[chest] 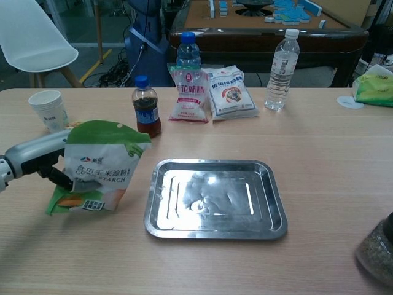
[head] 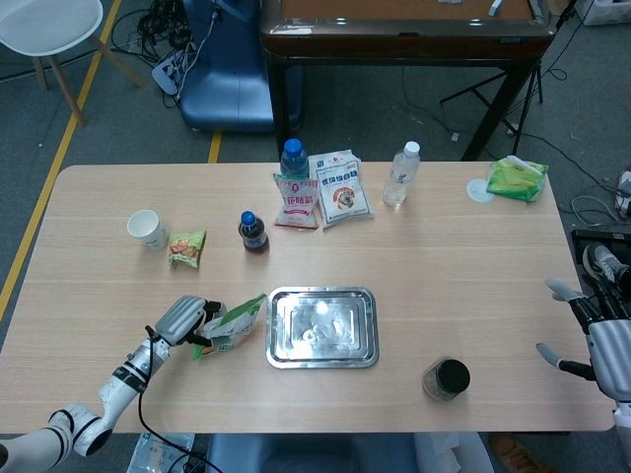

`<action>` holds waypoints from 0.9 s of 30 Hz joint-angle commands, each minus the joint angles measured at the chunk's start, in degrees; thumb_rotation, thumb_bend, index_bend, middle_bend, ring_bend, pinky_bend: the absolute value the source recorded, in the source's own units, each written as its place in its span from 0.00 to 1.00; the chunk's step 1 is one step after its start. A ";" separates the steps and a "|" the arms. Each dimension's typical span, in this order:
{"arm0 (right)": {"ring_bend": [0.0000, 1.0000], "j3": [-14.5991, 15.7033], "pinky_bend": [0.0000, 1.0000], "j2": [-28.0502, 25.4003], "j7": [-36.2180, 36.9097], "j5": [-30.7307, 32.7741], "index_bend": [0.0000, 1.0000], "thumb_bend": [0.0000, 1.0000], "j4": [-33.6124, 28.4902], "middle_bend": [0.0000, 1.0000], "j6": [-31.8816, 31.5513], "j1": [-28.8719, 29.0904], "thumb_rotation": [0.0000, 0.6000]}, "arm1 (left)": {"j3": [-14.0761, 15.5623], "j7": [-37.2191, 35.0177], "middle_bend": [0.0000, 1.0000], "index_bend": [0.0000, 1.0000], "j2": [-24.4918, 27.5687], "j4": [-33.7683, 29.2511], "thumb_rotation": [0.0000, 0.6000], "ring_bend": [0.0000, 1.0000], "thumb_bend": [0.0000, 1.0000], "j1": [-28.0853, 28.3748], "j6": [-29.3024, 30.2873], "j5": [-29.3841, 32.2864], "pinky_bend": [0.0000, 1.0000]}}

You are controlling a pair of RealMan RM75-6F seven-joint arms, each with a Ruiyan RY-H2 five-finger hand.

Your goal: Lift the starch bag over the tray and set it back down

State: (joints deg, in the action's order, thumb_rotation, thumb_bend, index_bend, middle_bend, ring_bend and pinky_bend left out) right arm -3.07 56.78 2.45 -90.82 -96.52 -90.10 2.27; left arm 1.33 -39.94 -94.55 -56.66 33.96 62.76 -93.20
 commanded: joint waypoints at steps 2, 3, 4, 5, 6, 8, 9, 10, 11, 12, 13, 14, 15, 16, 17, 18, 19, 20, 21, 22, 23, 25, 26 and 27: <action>0.10 -0.06 0.13 0.31 0.42 -0.06 0.19 0.14 0.49 0.33 -0.20 -0.05 1.00 | 0.16 1.55 0.72 0.62 2.89 -3.00 1.00 0.67 0.27 1.28 0.42 -1.06 0.72; 0.10 -0.08 0.13 0.40 0.60 -0.11 0.19 0.14 0.67 0.33 -0.29 -0.08 1.00 | 0.18 2.41 0.73 0.62 3.82 -4.18 1.00 0.67 0.27 1.69 0.33 -1.32 0.72; 0.10 -0.08 0.13 0.49 0.74 -0.14 0.19 0.14 0.81 0.33 -0.35 -0.10 1.00 | 0.25 3.18 0.73 0.62 4.60 -5.20 1.00 0.67 0.27 2.08 0.10 -1.57 0.72; 0.10 -0.08 0.13 0.59 0.88 -0.16 0.19 0.14 1.00 0.33 -0.38 -0.11 1.00 | 0.31 4.34 0.73 0.62 5.69 -6.65 1.00 0.68 0.27 2.73 -0.30 -1.97 0.72; 0.10 -0.07 0.13 0.67 1.02 -0.20 0.19 0.14 1.15 0.33 -0.41 -0.13 1.00 | 0.34 5.31 0.73 0.62 6.49 -7.79 1.00 0.68 0.27 3.29 -0.74 -2.25 0.72; 0.10 -0.02 0.13 0.87 1.37 -0.35 0.19 0.14 1.53 0.33 -0.61 -0.21 1.00 | 0.43 7.79 0.73 0.61 8.46 -10.78 1.00 0.68 0.28 4.77 -2.23 -2.89 0.72; 0.10 -0.01 0.13 0.95 1.54 -0.40 0.19 0.14 1.68 0.33 -0.69 -0.25 1.00 | 0.44 8.92 0.73 0.61 9.33 -12.19 1.00 0.68 0.29 5.50 -3.05 -3.12 0.72; 0.10 0.00 0.13 1.01 1.72 -0.42 0.19 0.14 1.84 0.33 -0.75 -0.29 1.00 | 0.39 10.05 0.73 0.61 10.17 -13.63 1.00 0.68 0.30 6.26 -3.94 -3.28 0.72; 0.10 0.01 0.13 1.08 1.91 -0.47 0.19 0.14 2.05 0.33 -0.82 -0.32 1.00 | 0.25 11.66 0.74 0.61 11.22 -15.56 1.00 0.68 0.31 7.28 -5.21 -3.39 0.72; 0.10 0.03 0.13 1.14 2.06 -0.53 0.19 0.14 2.22 0.33 -0.92 -0.37 1.00 | 0.11 12.97 0.74 0.62 11.99 -17.00 1.00 0.68 0.31 8.09 -6.30 -3.39 0.72; 0.10 0.05 0.13 1.20 2.23 -0.60 0.19 0.14 2.37 0.33 -1.03 -0.43 1.00 | -0.06 14.33 0.74 0.62 12.72 -18.41 1.00 0.68 0.32 8.91 -7.43 -3.35 0.72; 0.10 0.08 0.13 1.28 2.46 -0.69 0.19 0.14 2.59 0.33 -1.16 -0.48 1.00 | -0.35 16.26 0.74 0.62 13.61 -20.19 1.00 0.68 0.33 10.03 -8.99 -3.25 0.72; 0.10 0.10 0.13 1.35 2.62 -0.76 0.19 0.14 2.77 0.33 -1.25 -0.52 1.00 | -0.62 17.86 0.74 0.62 14.21 -21.40 1.00 0.68 0.34 10.87 -10.23 -3.08 0.72; 0.10 0.10 0.13 1.41 2.77 -0.81 0.19 0.14 2.94 0.33 -1.35 -0.56 1.00 | -0.94 19.57 0.74 0.62 14.75 -22.54 1.00 0.69 0.34 11.71 -11.49 -2.82 0.72; 0.10 0.12 0.13 1.50 2.99 -0.87 0.19 0.14 3.18 0.33 -1.48 -0.63 1.00 | -1.37 22.07 0.74 0.62 15.40 -23.94 1.00 0.69 0.35 12.84 -13.34 -2.36 0.72; 0.10 0.14 0.13 1.58 3.18 -0.89 0.19 0.14 3.38 0.33 -1.58 -0.69 1.00 | -1.67 24.11 0.75 0.62 15.84 -24.91 1.00 0.70 0.35 13.68 -14.81 -1.92 0.72; 0.10 0.16 0.13 1.68 3.39 -0.91 0.19 0.14 3.60 0.33 -1.67 -0.75 1.00 | -2.01 26.26 0.75 0.62 16.21 -25.80 1.00 0.70 0.36 14.46 -16.19 -1.44 0.72; 0.10 0.18 0.13 1.78 3.59 -0.90 0.19 0.14 3.82 0.33 -1.76 -0.82 1.00 | -2.34 28.56 0.75 0.62 16.47 -26.55 1.00 0.70 0.36 15.20 -17.52 -0.95 0.72; 0.10 0.19 0.13 1.91 3.84 -0.88 0.19 0.14 4.13 0.33 -1.86 -0.90 1.00 | -2.68 31.75 0.75 0.62 16.74 -27.43 1.00 0.71 0.36 16.14 -19.33 -0.23 0.72; 0.10 0.22 0.13 2.02 4.05 -0.87 0.19 0.14 4.38 0.33 -1.93 -0.96 1.00 | -2.89 34.14 0.75 0.62 16.94 -28.10 1.00 0.71 0.36 16.85 -20.84 0.42 0.72; 0.10 0.23 0.13 2.16 4.37 -0.84 0.19 0.14 4.71 0.33 -2.03 -1.05 1.00 | -3.22 37.27 0.76 0.62 17.21 -29.01 1.00 0.71 0.36 17.75 -22.85 1.54 0.72; 0.10 0.26 0.13 2.38 4.88 -0.83 0.19 0.14 5.24 0.33 -2.17 -1.16 1.00 | -3.74 41.83 0.76 0.62 17.44 -30.17 1.00 0.71 0.37 18.95 -25.32 3.22 0.72; 0.10 0.28 0.13 2.48 5.10 -0.83 0.19 0.14 5.49 0.33 -2.24 -1.21 1.00 | -4.02 44.16 0.76 0.63 17.51 -30.59 1.00 0.72 0.37 19.46 -26.29 4.11 0.72; 0.10 0.29 0.13 2.61 5.44 -0.78 0.19 0.14 5.84 0.33 -2.32 -1.29 1.00 | -4.38 47.28 0.77 0.63 17.55 -31.11 1.00 0.72 0.38 20.09 -27.39 5.31 0.72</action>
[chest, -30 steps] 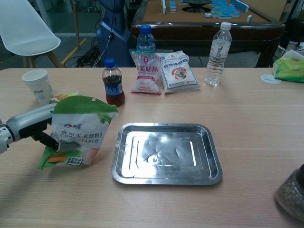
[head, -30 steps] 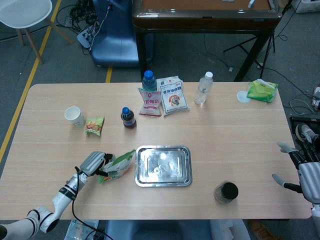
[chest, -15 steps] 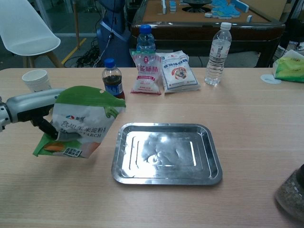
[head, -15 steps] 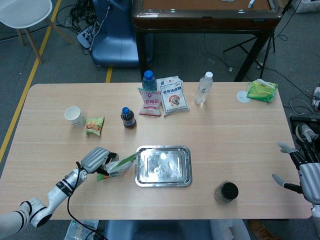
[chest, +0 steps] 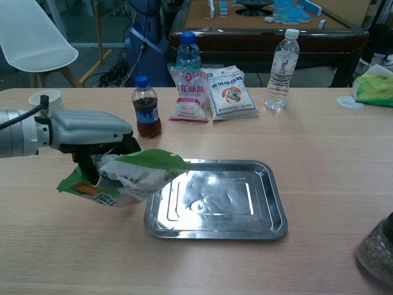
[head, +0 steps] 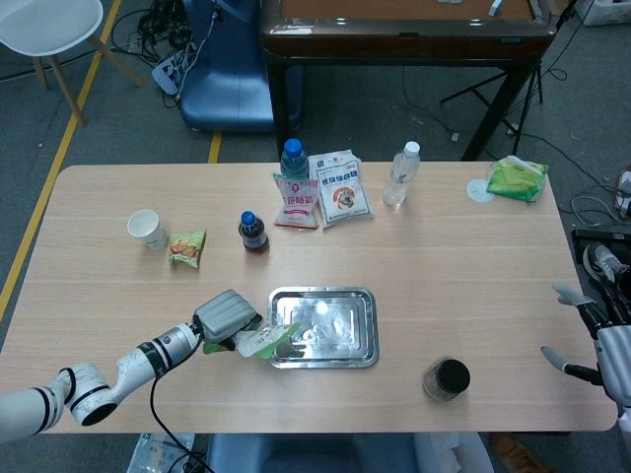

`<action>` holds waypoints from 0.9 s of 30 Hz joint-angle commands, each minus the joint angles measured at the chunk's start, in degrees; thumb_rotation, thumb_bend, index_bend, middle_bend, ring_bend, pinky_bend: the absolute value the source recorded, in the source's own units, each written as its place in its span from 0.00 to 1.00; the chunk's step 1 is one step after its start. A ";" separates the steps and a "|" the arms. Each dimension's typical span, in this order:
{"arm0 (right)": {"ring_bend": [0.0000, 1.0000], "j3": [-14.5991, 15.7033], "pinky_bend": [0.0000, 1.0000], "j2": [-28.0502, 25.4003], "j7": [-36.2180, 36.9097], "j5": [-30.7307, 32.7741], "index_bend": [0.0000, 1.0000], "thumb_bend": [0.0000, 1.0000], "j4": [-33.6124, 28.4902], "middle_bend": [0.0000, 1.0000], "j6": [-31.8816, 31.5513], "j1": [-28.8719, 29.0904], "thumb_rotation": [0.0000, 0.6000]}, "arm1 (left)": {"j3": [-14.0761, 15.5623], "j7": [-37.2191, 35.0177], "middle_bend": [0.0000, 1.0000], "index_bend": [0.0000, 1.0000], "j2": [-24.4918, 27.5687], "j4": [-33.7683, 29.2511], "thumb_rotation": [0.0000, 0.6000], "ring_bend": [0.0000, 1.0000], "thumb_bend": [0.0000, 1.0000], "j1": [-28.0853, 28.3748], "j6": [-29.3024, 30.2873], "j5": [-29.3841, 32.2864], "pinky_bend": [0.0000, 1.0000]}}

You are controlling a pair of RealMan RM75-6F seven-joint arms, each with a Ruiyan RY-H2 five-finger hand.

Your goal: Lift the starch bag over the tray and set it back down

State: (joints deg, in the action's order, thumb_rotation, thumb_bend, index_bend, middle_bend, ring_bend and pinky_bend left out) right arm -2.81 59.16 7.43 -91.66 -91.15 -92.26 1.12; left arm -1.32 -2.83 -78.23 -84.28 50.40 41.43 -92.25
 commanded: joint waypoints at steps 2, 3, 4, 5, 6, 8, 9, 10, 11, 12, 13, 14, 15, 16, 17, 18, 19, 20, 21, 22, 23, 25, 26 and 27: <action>0.10 0.03 0.13 0.41 0.97 0.12 0.19 0.14 1.04 0.33 -0.29 -0.25 1.00 | -2.18 15.33 0.77 0.63 1.35 -4.56 1.00 0.73 0.38 4.67 -7.74 6.54 0.72; 0.10 0.02 0.13 0.48 1.18 0.14 0.19 0.14 1.26 0.33 -0.38 -0.31 1.00 | -2.28 17.73 0.77 0.63 1.50 -5.00 1.00 0.73 0.38 5.15 -8.46 7.47 0.72; 0.10 0.02 0.13 0.54 1.39 0.14 0.19 0.14 1.47 0.33 -0.47 -0.36 1.00 | -2.43 20.21 0.77 0.63 1.70 -5.46 1.00 0.73 0.38 5.63 -9.08 8.55 0.72; 0.10 0.02 0.13 0.61 1.61 0.15 0.19 0.14 1.68 0.33 -0.55 -0.42 1.00 | -2.63 22.88 0.77 0.63 1.85 -5.92 1.00 0.73 0.38 5.98 -9.38 9.86 0.72; 0.10 0.02 0.13 0.68 1.91 0.17 0.19 0.14 1.95 0.33 -0.64 -0.49 1.00 | -2.82 26.54 0.78 0.62 1.93 -6.61 1.00 0.73 0.39 6.42 -9.47 11.65 0.72; 0.10 0.02 0.13 0.78 2.39 0.21 0.19 0.14 2.42 0.33 -0.78 -0.61 1.00 | -2.77 33.08 0.78 0.63 2.04 -7.77 1.00 0.74 0.40 7.32 -9.42 14.82 0.72; 0.10 0.04 0.13 0.80 2.58 0.22 0.19 0.14 2.59 0.33 -0.82 -0.65 1.00 | -2.60 36.01 0.78 0.63 2.02 -8.24 1.00 0.74 0.40 7.72 -9.20 16.19 0.72; 0.10 0.06 0.13 0.81 2.73 0.20 0.19 0.14 2.74 0.33 -0.86 -0.69 1.00 | -2.38 38.88 0.79 0.63 1.97 -8.74 1.00 0.75 0.40 8.12 -8.90 17.69 0.72; 0.10 0.05 0.13 0.84 2.88 0.21 0.19 0.14 2.88 0.33 -0.92 -0.74 1.00 | -2.11 41.66 0.79 0.63 1.88 -9.28 1.00 0.75 0.41 8.52 -8.50 19.32 0.72; 0.10 0.03 0.13 0.88 3.07 0.26 0.19 0.14 3.06 0.33 -1.00 -0.80 1.00 | -1.63 45.43 0.80 0.63 1.72 -10.05 1.00 0.76 0.41 9.08 -7.77 21.49 0.72; 0.10 0.01 0.13 0.93 3.24 0.29 0.19 0.14 3.19 0.33 -1.06 -0.84 1.00 | -1.22 48.22 0.80 0.63 1.54 -10.64 1.00 0.76 0.42 9.50 -7.03 23.09 0.72; 0.10 0.02 0.13 0.97 3.42 0.31 0.19 0.14 3.31 0.33 -1.07 -0.87 1.00 | -0.76 50.96 0.81 0.63 1.26 -11.20 1.00 0.77 0.43 9.92 -6.16 24.67 0.72; 0.10 0.03 0.13 1.03 3.58 0.34 0.19 0.14 3.47 0.33 -1.03 -0.88 1.00 | -0.09 54.52 0.81 0.63 0.83 -11.89 1.00 0.77 0.43 10.51 -4.93 26.73 0.72; 0.10 0.02 0.13 1.09 3.67 0.37 0.19 0.14 3.59 0.33 -1.01 -0.88 1.00 | 0.43 57.32 0.81 0.63 0.47 -12.31 1.00 0.78 0.43 10.94 -3.74 28.16 0.72; 0.10 0.02 0.13 1.15 3.83 0.38 0.19 0.14 3.72 0.33 -0.96 -0.87 1.00 | 1.14 61.05 0.82 0.63 -0.07 -12.84 1.00 0.78 0.44 11.45 -1.88 29.97 0.72; 0.10 0.01 0.13 1.18 3.94 0.38 0.19 0.14 3.80 0.33 -0.95 -0.87 1.00 | 1.61 63.53 0.82 0.64 -0.56 -13.29 1.00 0.78 0.44 11.73 -0.44 31.42 0.72; 0.10 0.00 0.13 1.20 4.01 0.37 0.19 0.14 3.88 0.33 -1.00 -0.88 1.00 | 2.07 65.77 0.82 0.64 -1.04 -13.74 1.00 0.78 0.44 12.00 0.90 32.81 0.72; 0.10 -0.03 0.13 1.23 4.06 0.36 0.19 0.14 3.95 0.33 -1.05 -0.90 1.00 | 2.52 67.72 0.82 0.64 -1.45 -14.17 1.00 0.78 0.44 12.30 2.01 34.12 0.72; 0.10 -0.04 0.13 1.24 4.14 0.37 0.19 0.14 4.03 0.33 -1.08 -0.92 1.00 | 3.04 69.81 0.82 0.64 -1.92 -14.70 1.00 0.78 0.44 12.65 3.33 35.87 0.72; 0.10 -0.04 0.13 1.25 4.21 0.38 0.19 0.14 4.08 0.33 -1.07 -0.93 1.00 | 3.47 71.31 0.82 0.65 -2.23 -15.01 1.00 0.78 0.44 12.92 4.28 36.97 0.72; 0.10 -0.03 0.13 1.25 4.26 0.40 0.19 0.14 4.13 0.33 -1.05 -0.94 1.00 | 3.93 72.71 0.82 0.65 -2.52 -15.22 1.00 0.79 0.44 13.19 5.11 37.89 0.72; 0.10 -0.05 0.13 1.25 4.35 0.47 0.19 0.14 4.24 0.33 -1.06 -0.99 1.00 | 4.75 74.52 0.82 0.65 -3.06 -15.89 1.00 0.79 0.44 13.66 6.34 40.65 0.72; 0.10 -0.05 0.13 1.26 4.39 0.49 0.19 0.14 4.27 0.33 -1.07 -1.02 1.00 | 5.08 75.17 0.82 0.65 -3.23 -16.10 1.00 0.79 0.44 13.88 6.84 41.63 0.72; 0.10 -0.05 0.13 1.27 4.43 0.54 0.19 0.14 4.34 0.33 -1.07 -1.06 1.00 | 5.52 75.89 0.82 0.65 -3.44 -16.23 1.00 0.79 0.44 14.20 7.35 42.49 0.72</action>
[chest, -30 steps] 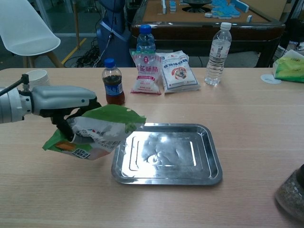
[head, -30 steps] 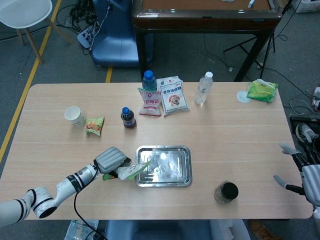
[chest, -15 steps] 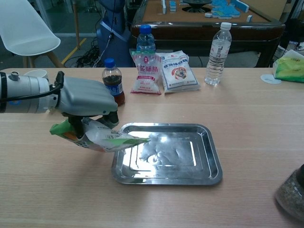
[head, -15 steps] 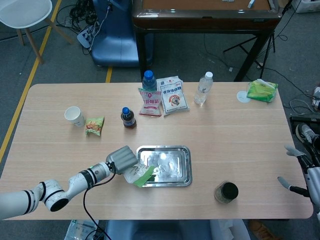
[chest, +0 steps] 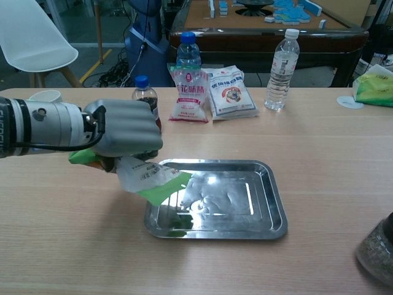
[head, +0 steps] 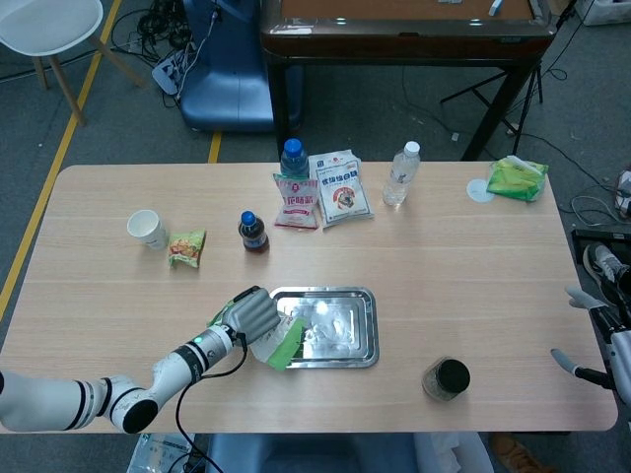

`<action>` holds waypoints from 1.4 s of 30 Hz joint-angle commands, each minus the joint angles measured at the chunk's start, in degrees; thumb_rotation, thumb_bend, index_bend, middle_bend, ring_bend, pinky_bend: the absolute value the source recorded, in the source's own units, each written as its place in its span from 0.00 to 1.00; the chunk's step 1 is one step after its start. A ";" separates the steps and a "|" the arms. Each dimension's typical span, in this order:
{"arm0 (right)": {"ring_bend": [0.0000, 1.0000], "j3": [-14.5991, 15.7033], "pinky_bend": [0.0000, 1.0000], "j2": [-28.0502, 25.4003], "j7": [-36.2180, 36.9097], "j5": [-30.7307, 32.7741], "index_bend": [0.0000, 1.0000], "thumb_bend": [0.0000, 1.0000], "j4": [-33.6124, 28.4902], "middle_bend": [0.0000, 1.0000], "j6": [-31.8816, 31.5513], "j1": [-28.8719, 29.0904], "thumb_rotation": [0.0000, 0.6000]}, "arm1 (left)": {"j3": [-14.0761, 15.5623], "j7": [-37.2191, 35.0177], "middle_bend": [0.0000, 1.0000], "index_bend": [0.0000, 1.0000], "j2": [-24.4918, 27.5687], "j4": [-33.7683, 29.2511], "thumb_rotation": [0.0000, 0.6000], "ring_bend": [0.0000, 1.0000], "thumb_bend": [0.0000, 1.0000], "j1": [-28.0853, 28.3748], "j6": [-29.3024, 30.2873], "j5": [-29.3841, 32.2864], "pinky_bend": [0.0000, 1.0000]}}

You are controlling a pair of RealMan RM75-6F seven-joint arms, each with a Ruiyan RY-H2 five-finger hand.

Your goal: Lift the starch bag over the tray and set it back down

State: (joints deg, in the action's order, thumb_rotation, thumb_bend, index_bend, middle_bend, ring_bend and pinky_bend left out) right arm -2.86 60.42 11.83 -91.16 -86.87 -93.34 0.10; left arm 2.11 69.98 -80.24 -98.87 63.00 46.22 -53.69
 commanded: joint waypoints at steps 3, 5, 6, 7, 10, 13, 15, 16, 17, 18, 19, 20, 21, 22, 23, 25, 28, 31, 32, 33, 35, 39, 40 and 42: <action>0.10 0.01 0.13 0.03 0.07 0.09 0.19 0.14 0.10 0.33 0.05 -0.07 1.00 | 3.01 3.90 0.82 0.64 -1.73 -1.73 1.00 0.79 0.44 2.20 3.51 5.65 0.72; 0.10 -0.02 0.13 0.02 0.04 0.04 0.19 0.14 0.08 0.33 -0.05 -0.11 1.00 | 3.77 4.73 0.82 0.64 -1.81 -1.46 1.00 0.79 0.44 2.62 4.30 5.86 0.72; 0.10 -0.04 0.13 0.02 0.02 0.01 0.19 0.14 0.06 0.33 -0.09 -0.10 1.00 | 4.30 5.39 0.82 0.64 -1.87 -1.21 1.00 0.79 0.44 2.84 4.57 5.66 0.72; 0.10 -0.06 0.13 0.02 0.00 -0.02 0.19 0.14 0.03 0.33 -0.11 -0.09 1.00 | 4.89 6.11 0.82 0.64 -1.93 -1.00 1.00 0.79 0.44 3.08 4.75 5.58 0.72; 0.10 -0.04 0.13 0.05 -0.09 -0.12 0.19 0.14 -0.02 0.33 -0.04 -0.05 1.00 | 6.27 7.91 0.82 0.63 -2.17 -1.25 1.00 0.79 0.45 3.84 5.17 6.72 0.72; 0.10 -0.02 0.13 0.11 -0.10 -0.07 0.19 0.14 -0.07 0.33 0.08 -0.04 1.00 | 6.81 8.71 0.82 0.63 -2.57 -1.98 1.00 0.79 0.45 4.35 6.08 7.84 0.72; 0.10 -0.02 0.13 0.06 -0.10 -0.05 0.19 0.14 -0.12 0.33 0.05 -0.09 1.00 | 6.69 7.49 0.82 0.63 -2.66 -2.41 1.00 0.79 0.45 4.38 6.12 8.39 0.72; 0.10 -0.03 0.13 0.03 -0.12 -0.06 0.19 0.14 -0.16 0.33 -0.01 -0.12 1.00 | 6.46 6.41 0.82 0.63 -2.60 -2.54 1.00 0.79 0.45 4.25 6.09 8.54 0.72; 0.10 -0.04 0.13 -0.03 -0.14 -0.06 0.19 0.14 -0.21 0.33 -0.09 -0.16 1.00 | 6.14 4.76 0.82 0.63 -2.45 -2.55 1.00 0.79 0.45 3.97 6.10 8.33 0.72; 0.10 -0.06 0.13 -0.06 -0.14 -0.03 0.19 0.14 -0.23 0.33 -0.17 -0.22 1.00 | 5.90 3.33 0.82 0.63 -2.24 -2.48 1.00 0.79 0.45 3.72 5.99 8.05 0.72; 0.10 -0.08 0.13 -0.10 -0.15 0.01 0.19 0.14 -0.25 0.33 -0.24 -0.27 1.00 | 5.63 1.74 0.82 0.63 -2.01 -2.34 1.00 0.79 0.45 3.36 6.00 7.62 0.72; 0.10 -0.10 0.13 -0.14 -0.16 0.05 0.19 0.14 -0.27 0.33 -0.32 -0.33 1.00 | 5.29 -0.64 0.82 0.63 -1.71 -1.97 1.00 0.78 0.45 2.78 5.89 6.71 0.72; 0.10 -0.12 0.13 -0.18 -0.18 0.11 0.19 0.14 -0.30 0.33 -0.35 -0.37 1.00 | 4.97 -2.82 0.82 0.63 -1.38 -1.72 1.00 0.78 0.45 2.27 5.63 6.18 0.72; 0.10 -0.15 0.13 -0.21 -0.19 0.15 0.19 0.14 -0.33 0.34 -0.39 -0.40 1.00 | 4.56 -5.12 0.82 0.63 -1.06 -1.47 1.00 0.78 0.45 1.64 5.58 5.71 0.72; 0.10 -0.17 0.13 -0.23 -0.19 0.18 0.19 0.14 -0.37 0.34 -0.43 -0.43 1.00 | 4.22 -7.32 0.82 0.63 -0.74 -1.11 1.00 0.78 0.45 1.03 5.51 5.04 0.72; 0.10 -0.20 0.13 -0.28 -0.24 0.20 0.19 0.14 -0.47 0.34 -0.50 -0.48 1.00 | 3.37 -12.96 0.82 0.63 0.14 -0.28 1.00 0.78 0.45 -0.57 5.20 3.67 0.72; 0.10 -0.26 0.13 -0.34 -0.40 0.27 0.19 0.14 -0.65 0.34 -0.46 -0.48 1.00 | 2.46 -20.72 0.82 0.63 1.18 1.40 1.00 0.78 0.45 -3.14 5.47 0.49 0.72; 0.10 -0.36 0.13 -0.48 -0.75 0.14 0.19 0.14 -1.01 0.34 -0.41 -0.35 1.00 | 2.04 -28.19 0.82 0.63 1.75 3.32 1.00 0.78 0.45 -5.95 6.18 -3.31 0.72; 0.10 -0.37 0.13 -0.51 -0.84 0.11 0.19 0.14 -1.13 0.33 -0.37 -0.31 1.00 | 1.90 -30.60 0.82 0.63 1.80 3.92 1.00 0.77 0.45 -6.82 6.43 -4.53 0.72; 0.10 -0.39 0.13 -0.55 -0.98 0.00 0.19 0.14 -1.31 0.34 -0.34 -0.24 1.00 | 1.76 -33.84 0.82 0.63 1.74 4.75 1.00 0.77 0.45 -8.01 6.78 -6.19 0.72; 0.10 -0.41 0.13 -0.60 -1.20 -0.03 0.19 0.14 -1.52 0.34 -0.20 -0.15 1.00 | 1.51 -39.14 0.82 0.63 1.50 5.89 1.00 0.77 0.45 -9.77 7.22 -8.64 0.72; 0.10 -0.41 0.13 -0.72 -1.79 -0.12 0.19 0.14 -2.06 0.34 0.14 0.06 1.00 | 0.98 -51.50 0.81 0.63 0.23 9.06 1.00 0.76 0.45 -13.56 8.62 -14.46 0.72; 0.10 -0.42 0.13 -0.75 -1.91 -0.13 0.19 0.14 -2.19 0.34 0.17 0.09 1.00 | 0.97 -53.71 0.81 0.63 -0.22 10.02 1.00 0.76 0.45 -14.26 9.04 -15.74 0.72; 0.10 -0.46 0.13 -0.85 -2.21 -0.14 0.19 0.14 -2.49 0.34 0.20 0.13 1.00 | 0.85 -58.57 0.81 0.63 -1.65 12.49 1.00 0.75 0.45 -15.80 10.44 -18.68 0.72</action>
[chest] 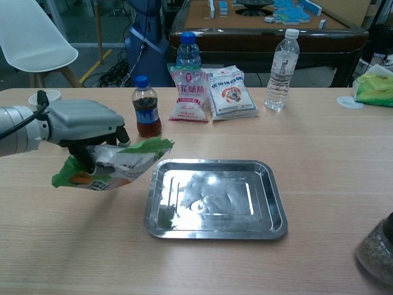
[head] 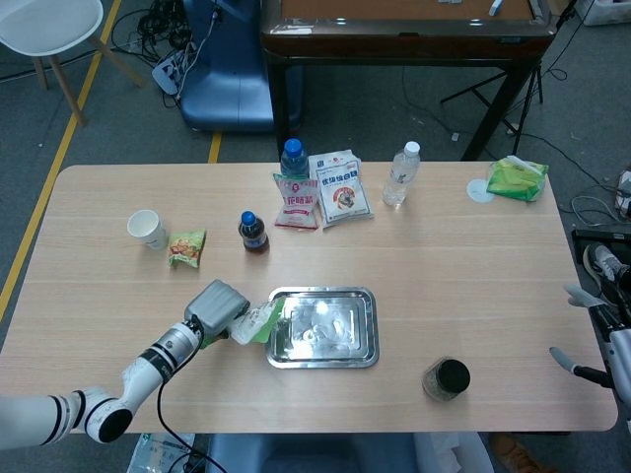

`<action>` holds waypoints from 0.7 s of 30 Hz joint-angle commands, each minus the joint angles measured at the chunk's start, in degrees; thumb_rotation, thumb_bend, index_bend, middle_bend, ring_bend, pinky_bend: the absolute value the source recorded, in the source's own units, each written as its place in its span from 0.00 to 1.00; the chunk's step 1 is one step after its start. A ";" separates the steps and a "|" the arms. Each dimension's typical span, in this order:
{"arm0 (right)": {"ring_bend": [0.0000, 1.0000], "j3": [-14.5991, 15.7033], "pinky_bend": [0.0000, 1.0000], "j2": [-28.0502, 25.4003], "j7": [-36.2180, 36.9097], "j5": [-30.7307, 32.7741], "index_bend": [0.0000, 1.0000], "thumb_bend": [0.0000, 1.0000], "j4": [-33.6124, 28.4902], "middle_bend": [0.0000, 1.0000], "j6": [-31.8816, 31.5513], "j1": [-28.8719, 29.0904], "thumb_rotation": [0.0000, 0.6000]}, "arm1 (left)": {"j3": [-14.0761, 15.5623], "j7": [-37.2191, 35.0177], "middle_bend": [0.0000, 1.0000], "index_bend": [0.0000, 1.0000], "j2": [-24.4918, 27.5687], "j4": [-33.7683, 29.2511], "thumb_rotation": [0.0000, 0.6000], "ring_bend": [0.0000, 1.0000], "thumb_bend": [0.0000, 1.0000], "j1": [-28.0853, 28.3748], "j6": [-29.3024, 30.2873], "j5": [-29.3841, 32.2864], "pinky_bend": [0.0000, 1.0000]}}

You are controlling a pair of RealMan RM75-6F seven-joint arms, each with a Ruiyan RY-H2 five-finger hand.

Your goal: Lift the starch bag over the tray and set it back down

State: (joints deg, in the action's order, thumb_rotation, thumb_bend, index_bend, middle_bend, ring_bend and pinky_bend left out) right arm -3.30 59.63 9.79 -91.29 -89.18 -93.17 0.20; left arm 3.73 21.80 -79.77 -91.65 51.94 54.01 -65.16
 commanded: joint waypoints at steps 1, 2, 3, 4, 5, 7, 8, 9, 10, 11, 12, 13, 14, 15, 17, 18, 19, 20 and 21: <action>0.10 -0.03 0.13 -0.11 -0.27 0.00 0.19 0.14 -0.27 0.34 0.04 0.03 1.00 | -0.82 -12.47 0.81 0.63 -2.82 6.39 1.00 0.75 0.45 -5.38 3.29 -8.35 0.72; 0.10 -0.02 0.13 -0.14 -0.37 0.00 0.19 0.14 -0.38 0.34 0.04 0.02 1.00 | -0.89 -14.56 0.81 0.63 -3.54 7.49 1.00 0.75 0.45 -5.98 3.84 -9.36 0.72; 0.10 -0.03 0.13 -0.20 -0.52 -0.01 0.19 0.14 -0.55 0.34 0.01 0.01 1.00 | -1.06 -17.33 0.81 0.63 -4.52 8.96 1.00 0.75 0.45 -6.69 4.55 -10.58 0.72; 0.10 -0.02 0.13 -0.25 -0.63 -0.01 0.19 0.14 -0.69 0.34 0.00 -0.01 1.00 | -1.19 -19.34 0.81 0.63 -5.29 10.10 1.00 0.74 0.45 -7.16 5.04 -11.45 0.72; 0.10 -0.01 0.13 -0.31 -0.78 -0.03 0.19 0.14 -0.88 0.34 -0.01 -0.03 1.00 | -1.37 -21.86 0.81 0.63 -6.32 11.69 1.00 0.74 0.45 -7.71 5.70 -12.59 0.72; 0.10 0.01 0.13 -0.43 -1.04 -0.05 0.19 0.14 -1.14 0.34 -0.11 -0.10 1.00 | -1.62 -25.19 0.81 0.63 -7.86 14.09 1.00 0.74 0.45 -8.48 6.67 -14.04 0.72; 0.10 0.03 0.13 -0.52 -1.22 -0.05 0.19 0.14 -1.33 0.34 -0.18 -0.17 1.00 | -1.79 -27.25 0.81 0.63 -8.88 15.66 1.00 0.74 0.45 -8.92 7.24 -14.89 0.72; 0.10 0.04 0.13 -0.58 -1.37 -0.05 0.19 0.14 -1.47 0.34 -0.23 -0.21 1.00 | -1.91 -28.68 0.81 0.64 -9.59 16.74 1.00 0.74 0.45 -9.20 7.48 -15.37 0.72; 0.10 0.04 0.13 -0.64 -1.51 -0.03 0.19 0.14 -1.60 0.34 -0.28 -0.26 1.00 | -2.03 -30.05 0.81 0.64 -10.31 17.76 1.00 0.74 0.45 -9.46 7.76 -15.86 0.72; 0.10 0.04 0.13 -0.68 -1.63 -0.03 0.19 0.14 -1.72 0.34 -0.34 -0.31 1.00 | -2.16 -31.36 0.81 0.64 -11.07 18.82 1.00 0.74 0.45 -9.70 8.06 -16.34 0.72; 0.10 0.04 0.13 -0.72 -1.75 -0.01 0.19 0.14 -1.86 0.34 -0.37 -0.35 1.00 | -2.26 -32.97 0.81 0.64 -12.10 20.27 1.00 0.74 0.45 -9.94 8.30 -16.97 0.72; 0.10 0.05 0.13 -0.76 -1.83 0.02 0.19 0.14 -1.96 0.34 -0.37 -0.38 1.00 | -2.28 -34.05 0.81 0.64 -12.84 21.39 1.00 0.74 0.45 -10.05 8.40 -17.49 0.72; 0.10 0.06 0.13 -0.80 -1.92 0.04 0.19 0.14 -2.06 0.34 -0.37 -0.40 1.00 | -2.24 -34.95 0.81 0.64 -13.57 22.54 1.00 0.74 0.45 -10.09 8.40 -18.02 0.72; 0.10 0.08 0.13 -0.86 -2.05 0.05 0.19 0.14 -2.18 0.34 -0.39 -0.45 1.00 | -2.15 -35.91 0.81 0.64 -14.45 24.05 1.00 0.74 0.45 -10.10 8.33 -18.74 0.72; 0.10 0.08 0.13 -0.93 -2.21 0.06 0.19 0.14 -2.34 0.34 -0.48 -0.53 1.00 | -2.02 -36.89 0.81 0.64 -15.65 26.21 1.00 0.74 0.45 -10.06 8.27 -19.75 0.72; 0.10 0.07 0.13 -0.98 -2.26 0.09 0.19 0.14 -2.43 0.34 -0.57 -0.60 1.00 | -2.03 -37.51 0.81 0.64 -16.40 27.58 1.00 0.74 0.45 -10.09 8.39 -20.29 0.72; 0.10 0.06 0.13 -1.01 -2.31 0.14 0.19 0.14 -2.50 0.34 -0.61 -0.64 1.00 | -2.06 -38.07 0.81 0.64 -16.93 28.54 1.00 0.74 0.45 -10.12 8.41 -20.61 0.72; 0.10 0.06 0.13 -1.05 -2.40 0.22 0.19 0.14 -2.60 0.34 -0.62 -0.70 1.00 | -2.10 -38.93 0.81 0.64 -17.50 29.66 1.00 0.74 0.45 -10.15 8.29 -20.90 0.72; 0.10 0.06 0.13 -1.07 -2.47 0.25 0.19 0.14 -2.65 0.34 -0.60 -0.72 1.00 | -2.19 -39.61 0.81 0.64 -17.91 30.46 1.00 0.74 0.45 -10.18 8.28 -21.07 0.72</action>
State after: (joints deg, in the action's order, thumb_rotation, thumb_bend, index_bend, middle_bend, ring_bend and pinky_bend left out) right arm -3.24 58.58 7.32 -91.05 -91.83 -93.78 -0.52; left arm 1.66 -16.41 -96.46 -62.74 41.96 62.20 -85.34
